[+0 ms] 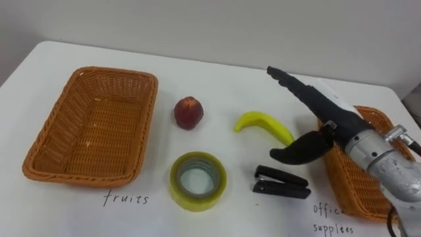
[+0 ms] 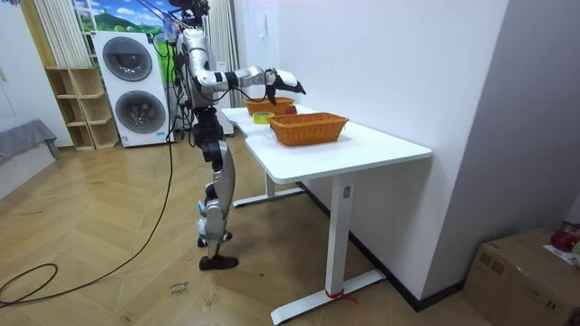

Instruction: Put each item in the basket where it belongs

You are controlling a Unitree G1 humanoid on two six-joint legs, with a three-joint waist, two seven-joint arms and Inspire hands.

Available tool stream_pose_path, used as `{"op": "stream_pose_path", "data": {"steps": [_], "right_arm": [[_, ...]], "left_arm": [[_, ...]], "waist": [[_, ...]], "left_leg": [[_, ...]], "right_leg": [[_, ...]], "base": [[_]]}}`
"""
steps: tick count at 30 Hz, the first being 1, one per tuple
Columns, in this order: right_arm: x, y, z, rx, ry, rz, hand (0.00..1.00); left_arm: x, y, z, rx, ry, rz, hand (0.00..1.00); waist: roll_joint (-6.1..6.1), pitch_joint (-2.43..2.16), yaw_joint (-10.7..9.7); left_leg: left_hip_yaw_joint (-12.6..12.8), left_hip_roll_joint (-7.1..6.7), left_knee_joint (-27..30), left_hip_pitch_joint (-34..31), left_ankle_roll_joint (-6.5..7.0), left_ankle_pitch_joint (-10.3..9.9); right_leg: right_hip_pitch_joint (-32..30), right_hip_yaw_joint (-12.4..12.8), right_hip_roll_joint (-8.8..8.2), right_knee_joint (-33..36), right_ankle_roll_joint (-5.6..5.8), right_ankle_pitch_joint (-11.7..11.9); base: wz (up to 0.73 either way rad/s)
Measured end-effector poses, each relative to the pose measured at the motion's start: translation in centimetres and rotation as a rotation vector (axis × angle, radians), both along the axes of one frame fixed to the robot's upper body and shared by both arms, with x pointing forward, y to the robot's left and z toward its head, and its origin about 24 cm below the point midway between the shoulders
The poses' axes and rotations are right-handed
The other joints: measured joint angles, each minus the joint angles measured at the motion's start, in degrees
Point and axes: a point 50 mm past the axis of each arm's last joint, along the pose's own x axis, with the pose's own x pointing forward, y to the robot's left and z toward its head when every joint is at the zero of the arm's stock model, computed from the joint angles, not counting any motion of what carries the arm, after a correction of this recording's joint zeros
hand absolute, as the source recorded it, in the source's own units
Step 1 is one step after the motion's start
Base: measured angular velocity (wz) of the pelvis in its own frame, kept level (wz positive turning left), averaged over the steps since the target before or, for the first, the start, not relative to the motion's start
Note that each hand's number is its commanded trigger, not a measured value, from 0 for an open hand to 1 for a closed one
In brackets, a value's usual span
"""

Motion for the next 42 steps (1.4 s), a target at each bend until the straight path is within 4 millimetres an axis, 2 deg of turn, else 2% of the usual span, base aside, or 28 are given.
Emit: {"op": "stream_pose_path", "data": {"steps": [9,12,27,37,40,42], "right_arm": [[-0.6,-0.6,-2.4,-0.004,0.155,0.014,0.0],[-0.8,-0.6,-2.9,-0.008,0.205,0.038,0.0],[-1.2,-0.6,-3.7,-0.014,0.33,0.11,0.0],[-1.3,-0.5,-3.8,-0.017,0.354,0.13,0.0],[-1.3,-0.6,-4.0,-0.024,0.362,0.126,0.0],[-1.3,-0.7,-4.1,-0.026,0.37,0.12,0.0]], "left_arm": [[0.7,0.4,0.2,0.01,-0.016,-0.007,0.0],[0.6,0.7,0.3,0.018,-0.011,-0.007,0.0],[0.7,0.8,0.3,0.021,-0.011,-0.013,0.0],[0.8,0.8,0.4,0.026,-0.007,-0.029,0.0],[0.8,0.8,0.4,0.027,-0.004,-0.04,0.0],[0.9,0.8,0.4,0.027,-0.002,-0.047,0.0]], "waist": [[-0.14,-0.06,1.2],[-0.39,-0.23,1.2],[-0.48,-0.17,1.4],[-0.42,-0.13,1.4],[-0.38,-0.1,1.4],[-0.3,0.09,1.4]], "left_leg": [[-0.2,0.01,0.0,0.1,0.01,0.0],[-0.2,0.01,0.1,0.0,0.01,0.0],[-0.4,-0.02,0.1,0.0,0.01,0.0],[-0.4,-0.02,0.1,0.1,0.01,0.0],[-0.4,-0.02,0.2,0.1,0.01,0.0],[-0.4,-0.03,0.3,0.0,0.01,0.0]], "right_leg": [[0.0,-0.2,-0.21,-0.1,0.0,0.0],[0.1,-0.1,-0.17,0.0,0.0,0.0],[0.1,-0.5,-0.04,0.0,-0.01,0.0],[0.2,-0.1,-0.04,-0.1,0.0,0.0],[0.2,0.0,-0.06,-0.1,0.0,0.0],[0.1,-0.1,-0.09,-0.1,0.0,0.0]], "base": [[0.0],[0.0],[0.0],[0.0],[0.0],[0.0]]}}
